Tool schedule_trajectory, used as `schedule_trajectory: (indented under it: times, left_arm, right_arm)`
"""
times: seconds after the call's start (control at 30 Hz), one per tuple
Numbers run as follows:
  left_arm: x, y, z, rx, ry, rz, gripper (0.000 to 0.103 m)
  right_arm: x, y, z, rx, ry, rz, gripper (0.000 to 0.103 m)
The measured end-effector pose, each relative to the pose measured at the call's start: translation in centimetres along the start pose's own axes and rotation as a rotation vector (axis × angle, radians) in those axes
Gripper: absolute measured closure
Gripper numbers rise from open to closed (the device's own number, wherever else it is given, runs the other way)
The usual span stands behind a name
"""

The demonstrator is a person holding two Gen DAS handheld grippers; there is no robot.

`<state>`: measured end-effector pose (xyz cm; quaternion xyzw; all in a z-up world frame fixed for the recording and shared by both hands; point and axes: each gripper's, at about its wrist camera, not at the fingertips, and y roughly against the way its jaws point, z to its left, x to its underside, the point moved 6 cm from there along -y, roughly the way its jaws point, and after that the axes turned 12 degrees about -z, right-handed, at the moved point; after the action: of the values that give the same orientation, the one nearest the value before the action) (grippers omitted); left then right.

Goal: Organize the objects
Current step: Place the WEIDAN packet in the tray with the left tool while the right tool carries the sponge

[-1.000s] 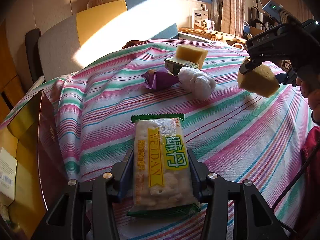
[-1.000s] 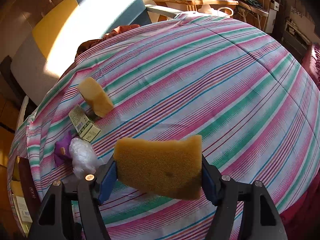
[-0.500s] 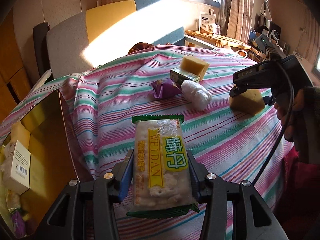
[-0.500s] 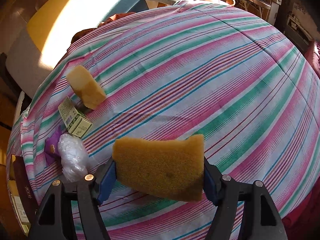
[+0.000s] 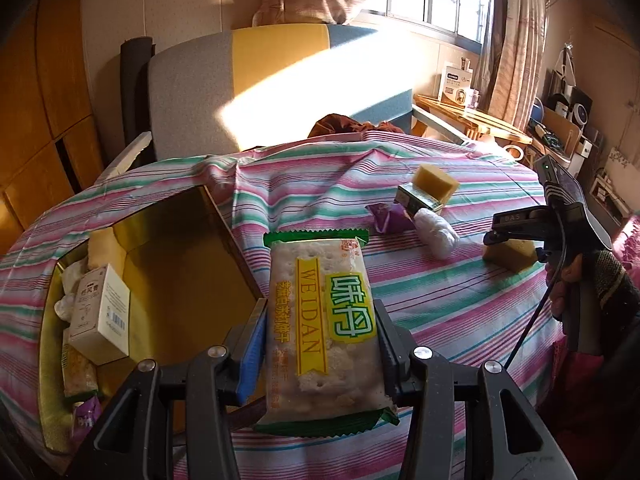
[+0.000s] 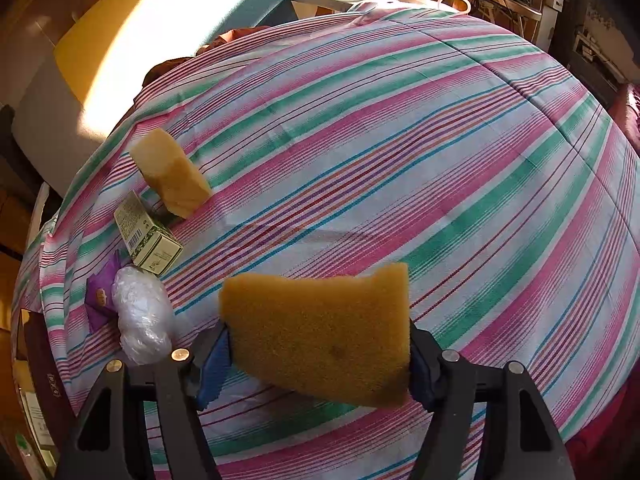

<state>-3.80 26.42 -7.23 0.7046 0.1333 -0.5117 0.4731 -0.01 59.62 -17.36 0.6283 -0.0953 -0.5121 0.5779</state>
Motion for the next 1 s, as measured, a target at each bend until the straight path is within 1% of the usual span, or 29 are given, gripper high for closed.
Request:
schedule_trajectory:
  times: [0.13, 0.23, 0.43, 0.5, 0.67, 0.73, 0.83, 0.9, 1.0]
  left_arm:
    - [0.5, 0.9, 3.0, -0.052, 0.031, 0.001, 0.054]
    - [1.0, 1.6, 5.3, -0.095, 0.060, 0.007, 0.054]
    - [2.3, 2.6, 9.5, -0.175, 0.105, 0.022, 0.054]
    - [2.6, 2.9, 10.5, -0.195, 0.113, 0.024, 0.054]
    - [4.0, 2.9, 12.9, -0.227, 0.157, 0.058, 0.054]
    - [4.8, 2.8, 14.0, -0.230, 0.197, 0.081, 0.054]
    - [5.7, 3.1, 16.3, -0.231, 0.305, 0.102, 0.054]
    - [5.9, 3.9, 17.9, -0.241, 0.360, 0.086, 0.054]
    - [6.0, 5.1, 19.6, -0.265, 0.389, 0.059, 0.054]
  right_arm:
    - [-0.1, 0.5, 0.0, 0.018, 0.026, -0.026, 0.031]
    - [-0.4, 1.0, 0.0, 0.032, 0.033, -0.063, 0.031]
    - [-1.0, 1.5, 0.5, 0.021, 0.045, -0.114, 0.031]
    - [-1.1, 1.8, 1.0, 0.015, 0.054, -0.132, 0.031]
    - [-1.5, 2.4, 1.5, 0.002, 0.053, -0.161, 0.031]
    - [-1.6, 2.7, 1.7, -0.010, 0.053, -0.170, 0.031]
    - [-1.8, 3.0, 2.1, -0.020, 0.066, -0.184, 0.031]
    - [-1.9, 3.2, 2.3, -0.032, 0.065, -0.188, 0.031]
    - [-2.1, 3.5, 2.7, -0.051, 0.069, -0.199, 0.031]
